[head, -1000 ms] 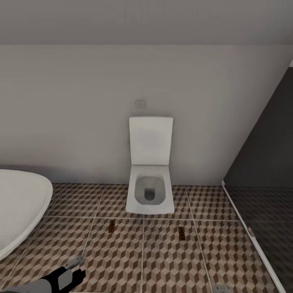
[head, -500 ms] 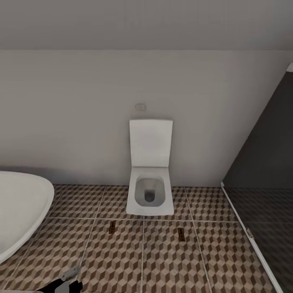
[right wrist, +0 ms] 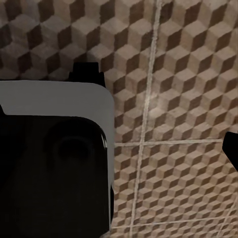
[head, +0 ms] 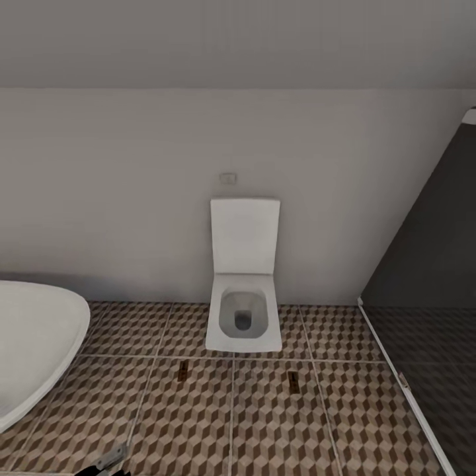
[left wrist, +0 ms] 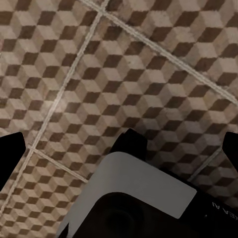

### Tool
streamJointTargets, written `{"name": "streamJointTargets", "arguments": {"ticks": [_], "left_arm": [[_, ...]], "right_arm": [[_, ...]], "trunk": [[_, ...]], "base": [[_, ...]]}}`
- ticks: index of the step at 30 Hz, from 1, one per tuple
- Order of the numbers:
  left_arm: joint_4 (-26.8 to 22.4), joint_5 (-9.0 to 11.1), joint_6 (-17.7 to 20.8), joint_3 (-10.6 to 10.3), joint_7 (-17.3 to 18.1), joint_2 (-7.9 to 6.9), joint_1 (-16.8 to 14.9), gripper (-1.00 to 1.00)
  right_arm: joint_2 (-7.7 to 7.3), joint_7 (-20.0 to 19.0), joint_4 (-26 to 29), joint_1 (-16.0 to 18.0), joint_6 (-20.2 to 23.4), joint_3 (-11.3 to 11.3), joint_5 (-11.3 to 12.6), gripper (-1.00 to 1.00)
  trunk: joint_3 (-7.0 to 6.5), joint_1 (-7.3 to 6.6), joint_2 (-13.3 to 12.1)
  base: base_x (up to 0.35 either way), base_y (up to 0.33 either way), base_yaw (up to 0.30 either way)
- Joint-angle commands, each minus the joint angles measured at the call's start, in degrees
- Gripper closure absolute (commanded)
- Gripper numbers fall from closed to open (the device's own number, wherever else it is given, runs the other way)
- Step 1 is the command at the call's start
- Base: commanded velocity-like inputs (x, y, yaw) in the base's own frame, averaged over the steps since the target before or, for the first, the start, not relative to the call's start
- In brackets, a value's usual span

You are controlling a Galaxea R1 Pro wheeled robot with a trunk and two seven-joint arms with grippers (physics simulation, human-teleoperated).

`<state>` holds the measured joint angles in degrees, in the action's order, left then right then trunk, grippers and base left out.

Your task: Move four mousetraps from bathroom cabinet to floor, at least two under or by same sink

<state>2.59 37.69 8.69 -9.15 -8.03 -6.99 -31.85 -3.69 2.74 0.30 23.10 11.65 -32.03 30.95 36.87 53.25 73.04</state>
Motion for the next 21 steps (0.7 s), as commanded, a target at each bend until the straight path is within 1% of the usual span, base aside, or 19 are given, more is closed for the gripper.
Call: {"name": "streamJointTargets", "arguments": {"ticks": [1, 14, 21], "left_arm": [[0.0, 0.4, 0.2, -0.5, -0.1, 0.01, 0.0, -1.0], [0.0, 0.2, 0.2, -0.7, -0.1, -0.02, 1.9, -1.0], [0.0, 0.2, 0.1, -0.8, -0.1, -0.02, 2.1, -1.0]], "right_arm": [[0.0, 0.2, 0.0, 0.0, 0.2, -0.5, 0.5, -1.0], [0.07, 0.2, 0.0, -1.8, 0.2, -0.5, 0.5, -1.0], [0.08, 0.2, 0.0, -2.3, 0.2, -0.5, 0.5, -1.0]], "trunk": [[-0.14, -0.23, -0.4], [-2.48, -3.08, -5.6], [-3.73, -4.62, -8.4]], "base": [[0.0, 0.0, 0.0], [0.0, 0.0, 0.0], [0.0, 0.0, 0.0]]}}
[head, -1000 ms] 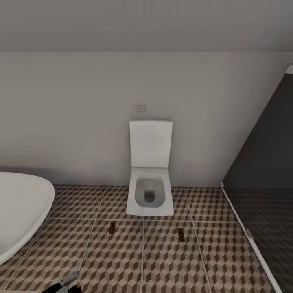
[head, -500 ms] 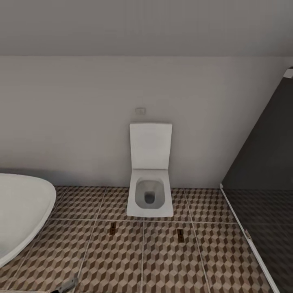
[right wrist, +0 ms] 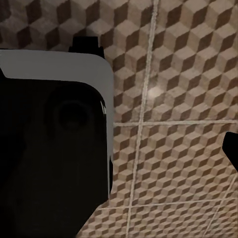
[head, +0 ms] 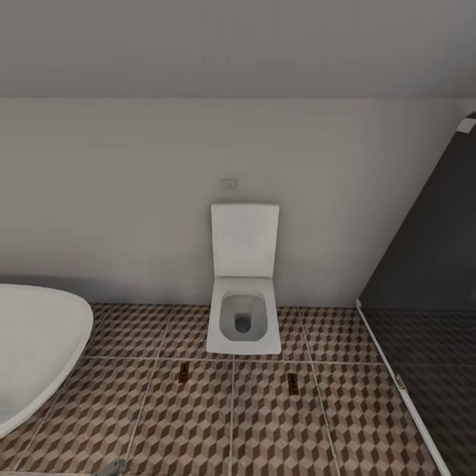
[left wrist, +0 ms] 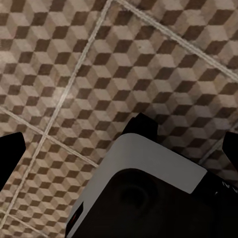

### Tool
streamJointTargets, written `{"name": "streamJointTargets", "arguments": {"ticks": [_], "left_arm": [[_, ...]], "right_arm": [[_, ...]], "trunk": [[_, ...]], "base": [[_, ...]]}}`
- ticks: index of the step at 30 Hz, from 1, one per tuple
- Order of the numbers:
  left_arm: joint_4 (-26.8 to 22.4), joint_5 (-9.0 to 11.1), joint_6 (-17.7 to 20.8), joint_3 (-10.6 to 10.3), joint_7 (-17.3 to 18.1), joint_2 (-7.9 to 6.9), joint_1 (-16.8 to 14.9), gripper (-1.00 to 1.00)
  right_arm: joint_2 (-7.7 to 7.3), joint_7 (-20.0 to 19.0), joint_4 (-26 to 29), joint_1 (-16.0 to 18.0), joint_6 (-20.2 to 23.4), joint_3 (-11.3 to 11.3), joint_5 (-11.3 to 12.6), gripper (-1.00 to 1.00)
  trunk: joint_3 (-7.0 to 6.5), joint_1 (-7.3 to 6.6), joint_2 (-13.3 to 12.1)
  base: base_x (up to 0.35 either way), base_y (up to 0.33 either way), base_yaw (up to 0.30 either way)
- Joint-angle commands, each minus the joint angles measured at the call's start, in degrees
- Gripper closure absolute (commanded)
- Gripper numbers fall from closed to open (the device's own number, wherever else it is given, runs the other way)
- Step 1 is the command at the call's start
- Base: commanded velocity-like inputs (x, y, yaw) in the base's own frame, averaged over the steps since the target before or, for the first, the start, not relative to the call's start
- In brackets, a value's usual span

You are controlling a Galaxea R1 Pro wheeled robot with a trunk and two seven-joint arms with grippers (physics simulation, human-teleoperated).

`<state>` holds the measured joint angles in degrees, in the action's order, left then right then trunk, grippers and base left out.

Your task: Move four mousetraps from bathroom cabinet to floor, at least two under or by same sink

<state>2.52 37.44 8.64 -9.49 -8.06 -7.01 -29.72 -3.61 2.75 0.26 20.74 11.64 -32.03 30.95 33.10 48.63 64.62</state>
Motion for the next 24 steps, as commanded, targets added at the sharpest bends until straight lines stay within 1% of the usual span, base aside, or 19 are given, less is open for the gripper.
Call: {"name": "streamJointTargets", "arguments": {"ticks": [1, 24], "left_arm": [[0.0, 0.4, 0.2, -0.5, -0.1, 0.02, 0.0, -1.0], [0.0, 0.5, 0.0, -0.4, -0.1, 0.07, 0.1, -1.0]], "right_arm": [[0.0, 0.2, 0.0, 0.0, 0.2, -0.5, 0.5, -1.0], [0.0, 0.2, 0.0, -0.2, 0.2, -0.5, 0.5, -1.0]], "trunk": [[-0.14, -0.23, -0.4], [-4.27, -5.28, -9.6]], "base": [[0.0, 0.0, 0.0], [0.0, 0.0, 0.0]]}}
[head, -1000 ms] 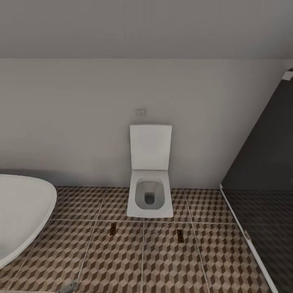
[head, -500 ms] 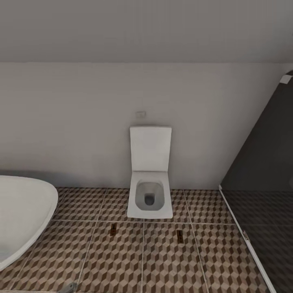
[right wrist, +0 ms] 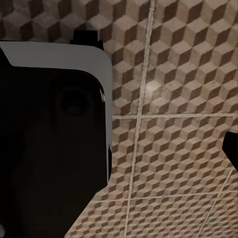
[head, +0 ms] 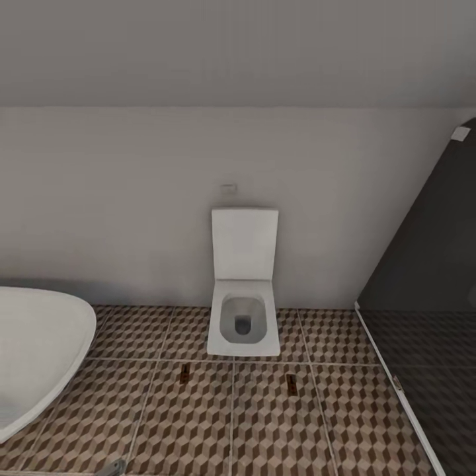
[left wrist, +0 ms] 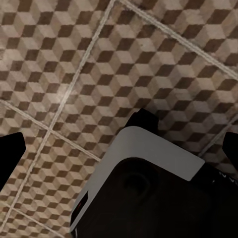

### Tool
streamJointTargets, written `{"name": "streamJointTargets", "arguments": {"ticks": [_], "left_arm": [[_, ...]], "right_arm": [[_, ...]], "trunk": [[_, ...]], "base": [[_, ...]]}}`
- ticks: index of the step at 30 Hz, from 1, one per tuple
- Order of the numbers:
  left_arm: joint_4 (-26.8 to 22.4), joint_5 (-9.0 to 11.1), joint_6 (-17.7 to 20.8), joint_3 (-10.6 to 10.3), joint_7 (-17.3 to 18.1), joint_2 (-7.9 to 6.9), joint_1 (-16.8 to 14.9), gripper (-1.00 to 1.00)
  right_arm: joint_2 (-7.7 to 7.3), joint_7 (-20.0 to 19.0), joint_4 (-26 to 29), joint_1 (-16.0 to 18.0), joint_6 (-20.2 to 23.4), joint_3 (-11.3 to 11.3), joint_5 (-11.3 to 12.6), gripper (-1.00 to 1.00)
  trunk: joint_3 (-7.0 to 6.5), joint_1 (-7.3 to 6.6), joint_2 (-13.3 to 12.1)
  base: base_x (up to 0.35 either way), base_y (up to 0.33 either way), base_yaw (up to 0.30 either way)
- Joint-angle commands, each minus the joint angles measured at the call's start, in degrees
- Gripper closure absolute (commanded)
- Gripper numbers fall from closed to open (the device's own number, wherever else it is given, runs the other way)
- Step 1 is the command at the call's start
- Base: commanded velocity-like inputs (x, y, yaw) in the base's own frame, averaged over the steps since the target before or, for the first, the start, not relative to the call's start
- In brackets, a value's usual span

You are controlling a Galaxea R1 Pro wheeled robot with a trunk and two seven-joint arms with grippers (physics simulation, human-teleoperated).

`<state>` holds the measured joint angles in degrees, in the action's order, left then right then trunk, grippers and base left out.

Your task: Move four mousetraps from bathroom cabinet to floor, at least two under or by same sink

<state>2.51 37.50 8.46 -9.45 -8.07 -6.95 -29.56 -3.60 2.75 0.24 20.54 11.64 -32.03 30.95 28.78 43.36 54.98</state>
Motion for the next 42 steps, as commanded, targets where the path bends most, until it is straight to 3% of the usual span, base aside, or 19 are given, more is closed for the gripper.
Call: {"name": "streamJointTargets", "arguments": {"ticks": [1, 21, 42], "left_arm": [[0.0, 0.5, 0.2, -0.5, -0.1, 0.01, -0.1, -1.0], [0.0, 0.5, 0.2, -0.5, 0.0, 0.03, 0.0, -1.0], [0.0, 0.5, 0.1, -0.5, 0.0, 0.01, 0.1, -1.0]], "right_arm": [[0.0, 0.2, 0.0, 0.0, 0.2, -0.5, 0.5, -1.0], [-0.01, 0.2, 0.1, 0.0, 0.2, -0.5, 0.5, -1.0], [0.0, 0.2, 0.0, 0.0, 0.2, -0.5, 0.5, -1.0]], "trunk": [[-0.14, -0.22, -0.4], [-3.73, -4.62, -8.4], [-3.73, -4.62, -8.4]], "base": [[0.0, 0.0, 0.0], [0.0, 0.0, 0.0], [0.0, 0.0, 0.0]]}}
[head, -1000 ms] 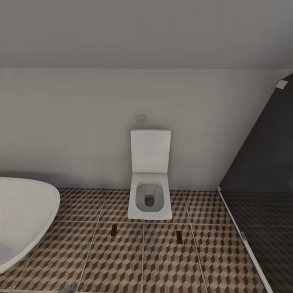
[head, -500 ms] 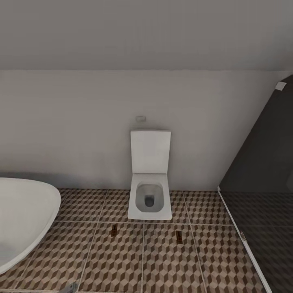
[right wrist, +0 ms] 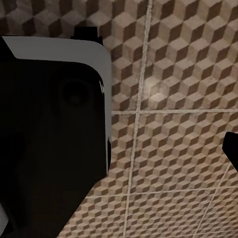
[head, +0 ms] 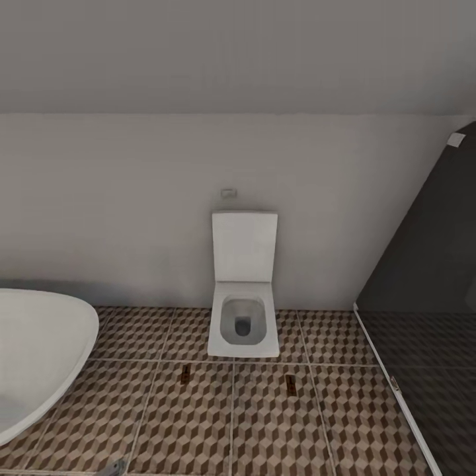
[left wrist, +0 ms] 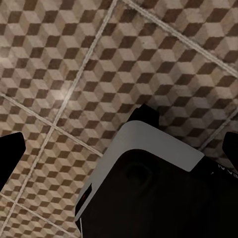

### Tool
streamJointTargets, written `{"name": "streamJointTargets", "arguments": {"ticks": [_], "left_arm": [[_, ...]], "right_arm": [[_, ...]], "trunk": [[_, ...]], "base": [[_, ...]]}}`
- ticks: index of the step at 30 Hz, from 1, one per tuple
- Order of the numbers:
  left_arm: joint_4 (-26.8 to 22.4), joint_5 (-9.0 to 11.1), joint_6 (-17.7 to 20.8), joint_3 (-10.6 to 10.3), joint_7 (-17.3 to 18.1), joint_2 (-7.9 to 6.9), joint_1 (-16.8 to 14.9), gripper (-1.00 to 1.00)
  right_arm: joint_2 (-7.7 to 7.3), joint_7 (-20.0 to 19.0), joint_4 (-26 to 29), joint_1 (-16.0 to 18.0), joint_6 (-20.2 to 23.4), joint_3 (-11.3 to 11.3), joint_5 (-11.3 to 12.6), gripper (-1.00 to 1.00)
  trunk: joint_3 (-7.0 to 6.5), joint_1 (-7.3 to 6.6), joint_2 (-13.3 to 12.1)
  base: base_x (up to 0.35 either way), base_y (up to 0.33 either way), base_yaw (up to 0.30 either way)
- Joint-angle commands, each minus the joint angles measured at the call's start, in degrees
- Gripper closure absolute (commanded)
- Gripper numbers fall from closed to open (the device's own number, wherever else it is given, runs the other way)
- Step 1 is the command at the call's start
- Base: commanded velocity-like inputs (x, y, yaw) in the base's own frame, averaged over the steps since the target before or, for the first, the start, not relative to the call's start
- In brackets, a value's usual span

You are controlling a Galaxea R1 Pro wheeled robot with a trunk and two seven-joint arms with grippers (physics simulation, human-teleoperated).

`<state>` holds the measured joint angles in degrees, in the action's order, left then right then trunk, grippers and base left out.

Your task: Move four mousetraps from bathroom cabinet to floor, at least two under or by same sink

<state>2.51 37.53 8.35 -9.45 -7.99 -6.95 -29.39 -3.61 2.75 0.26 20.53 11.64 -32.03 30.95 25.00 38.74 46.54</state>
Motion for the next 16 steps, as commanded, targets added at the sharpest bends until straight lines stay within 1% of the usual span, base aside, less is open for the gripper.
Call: {"name": "streamJointTargets", "arguments": {"ticks": [1, 16], "left_arm": [[0.0, 0.4, 0.2, -0.5, -0.1, 0.01, -0.1, -1.0], [0.0, 0.5, 0.2, -0.5, -0.1, 0.01, -0.1, -1.0]], "right_arm": [[0.0, 0.2, 0.0, 0.0, 0.2, -0.5, 0.5, -1.0], [0.0, 0.2, 0.0, 0.0, 0.2, -0.5, 0.5, -1.0]], "trunk": [[0.05, 0.01, 0.0], [0.05, 0.01, 0.0]], "base": [[0.0, 0.0, 0.0], [0.0, 0.0, 0.0]]}}
